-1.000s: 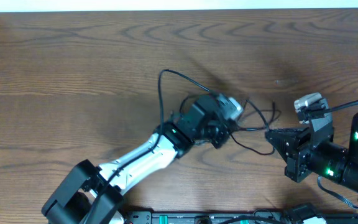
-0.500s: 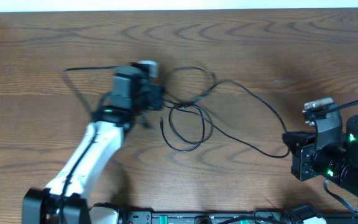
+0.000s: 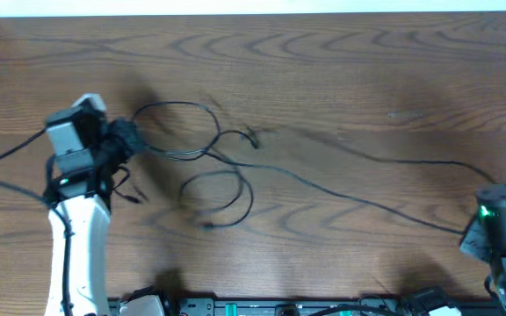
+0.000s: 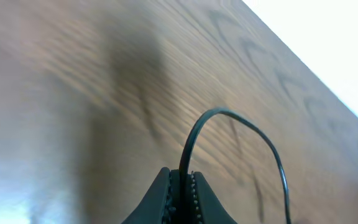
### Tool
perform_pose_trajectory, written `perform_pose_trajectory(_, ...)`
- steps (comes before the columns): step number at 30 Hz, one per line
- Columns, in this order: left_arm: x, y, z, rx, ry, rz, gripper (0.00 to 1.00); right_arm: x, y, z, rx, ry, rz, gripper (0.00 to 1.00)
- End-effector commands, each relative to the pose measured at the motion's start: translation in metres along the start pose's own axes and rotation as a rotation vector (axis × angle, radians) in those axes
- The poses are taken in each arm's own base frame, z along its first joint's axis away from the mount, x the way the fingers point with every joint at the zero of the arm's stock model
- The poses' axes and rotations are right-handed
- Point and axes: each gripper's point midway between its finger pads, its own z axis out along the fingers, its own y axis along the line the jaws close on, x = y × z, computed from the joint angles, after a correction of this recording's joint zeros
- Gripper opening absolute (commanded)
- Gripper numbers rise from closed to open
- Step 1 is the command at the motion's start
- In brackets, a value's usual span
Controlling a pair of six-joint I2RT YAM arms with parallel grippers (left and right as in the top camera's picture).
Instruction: Untangle cables
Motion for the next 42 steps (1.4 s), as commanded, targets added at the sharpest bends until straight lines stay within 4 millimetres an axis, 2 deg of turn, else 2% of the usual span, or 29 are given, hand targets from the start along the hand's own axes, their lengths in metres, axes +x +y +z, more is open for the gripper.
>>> perform_pose_trajectory(1, -0.022, 0.021, -0.018, -0.046, -0.072, -0.146, 0.07, -0.02, -0.036, -0.01, 0.127, -0.181, 0.235, 0.01)
perform_pose_trajectory(3, -0.025, 0.033, -0.024, -0.072, -0.086, -0.209, 0.07, -0.022, -0.045, -0.015, 0.127, -0.222, 0.302, 0.01)
perform_pose_trajectory(6, -0.028, 0.041, -0.027, -0.086, -0.097, -0.259, 0.07, -0.023, -0.058, -0.023, 0.136, -0.278, 0.342, 0.01)
perform_pose_trajectory(10, -0.028, 0.041, -0.027, -0.083, -0.096, -0.259, 0.08, -0.022, -0.071, -0.031, 0.133, -0.325, 0.371, 0.01)
perform_pose_trajectory(13, -0.025, 0.031, -0.026, -0.034, -0.073, -0.254, 0.07, -0.02, -0.077, -0.034, 0.123, -0.344, 0.39, 0.01)
perform_pose_trajectory(16, -0.023, -0.001, -0.025, 0.118, -0.036, -0.183, 0.08, -0.02, -0.077, -0.035, 0.114, -0.347, 0.396, 0.01)
perform_pose_trajectory(21, -0.015, -0.079, -0.037, 0.459, 0.024, -0.011, 0.07, -0.017, -0.071, -0.033, 0.083, -0.319, 0.396, 0.01)
perform_pose_trajectory(24, -0.006, -0.131, -0.059, 0.704, 0.057, 0.117, 0.07, -0.018, -0.068, -0.033, 0.065, -0.317, 0.404, 0.01)
perform_pose_trajectory(26, 0.002, -0.163, -0.081, 0.874, 0.079, 0.204, 0.07, -0.02, -0.065, -0.033, 0.053, -0.321, 0.413, 0.01)
perform_pose_trajectory(28, 0.006, -0.183, -0.098, 0.98, 0.096, 0.251, 0.07, -0.022, -0.059, -0.033, 0.024, -0.317, 0.401, 0.01)
perform_pose_trajectory(30, 0.01, -0.196, -0.112, 1.05, 0.103, 0.29, 0.08, -0.026, -0.041, -0.033, -0.05, -0.298, 0.304, 0.04)
perform_pose_trajectory(31, 0.011, -0.2, -0.116, 1.068, 0.105, 0.296, 0.08, -0.028, -0.027, -0.034, -0.11, -0.287, 0.223, 0.15)
perform_pose_trajectory(33, 0.012, -0.204, -0.122, 1.09, 0.108, 0.307, 0.08, -0.031, 0.011, -0.04, -0.274, -0.276, 0.004, 0.44)
perform_pose_trajectory(34, 0.012, -0.205, -0.125, 1.097, 0.111, 0.309, 0.08, -0.029, 0.032, -0.045, -0.372, -0.277, -0.126, 0.63)
perform_pose_trajectory(35, 0.013, -0.205, -0.127, 1.1, 0.117, 0.303, 0.07, -0.025, 0.053, -0.052, -0.475, -0.278, -0.259, 0.76)
perform_pose_trajectory(37, 0.016, -0.206, -0.132, 1.114, 0.136, 0.3, 0.07, -0.009, 0.09, -0.066, -0.674, -0.27, -0.501, 0.97)
perform_pose_trajectory(39, 0.02, -0.207, -0.138, 1.135, 0.16, 0.308, 0.07, 0.011, 0.116, -0.076, -0.839, -0.244, -0.687, 0.99)
perform_pose_trajectory(42, 0.027, -0.209, -0.15, 1.164, 0.204, 0.306, 0.08, 0.028, 0.139, -0.07, -0.94, -0.168, -0.803, 0.99)
